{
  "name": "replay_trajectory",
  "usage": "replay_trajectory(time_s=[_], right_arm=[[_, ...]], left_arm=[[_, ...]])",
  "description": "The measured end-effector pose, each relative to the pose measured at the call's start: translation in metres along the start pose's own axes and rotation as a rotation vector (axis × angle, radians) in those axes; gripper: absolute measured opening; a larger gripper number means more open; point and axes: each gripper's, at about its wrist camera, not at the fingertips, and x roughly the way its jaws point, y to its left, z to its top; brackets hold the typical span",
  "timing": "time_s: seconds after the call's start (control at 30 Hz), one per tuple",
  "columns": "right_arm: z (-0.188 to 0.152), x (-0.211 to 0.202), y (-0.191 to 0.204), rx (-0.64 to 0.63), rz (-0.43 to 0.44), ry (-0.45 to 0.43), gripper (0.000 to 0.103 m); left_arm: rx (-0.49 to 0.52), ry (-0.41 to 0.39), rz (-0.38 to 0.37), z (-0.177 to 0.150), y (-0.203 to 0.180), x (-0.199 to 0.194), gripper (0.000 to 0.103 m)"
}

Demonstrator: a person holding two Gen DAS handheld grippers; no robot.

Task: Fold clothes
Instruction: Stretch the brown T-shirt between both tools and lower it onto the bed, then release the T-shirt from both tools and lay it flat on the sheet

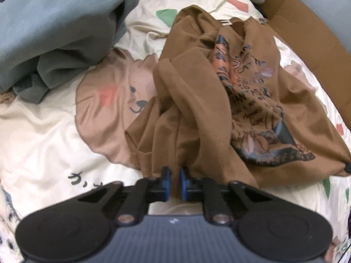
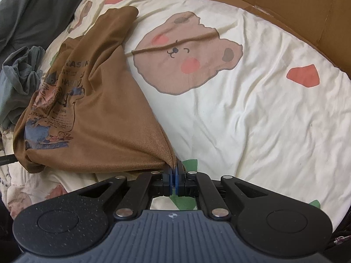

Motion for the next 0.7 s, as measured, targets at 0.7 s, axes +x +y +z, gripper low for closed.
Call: replay_trajectory(time_s=[0.7], right_arm=[[-0.027, -0.057, -0.051, 0.102, -0.098, -0.072, 0.000]], left_arm=[[0.066, -0.153, 0.027, 0.055, 0.009, -0.092, 0.002]])
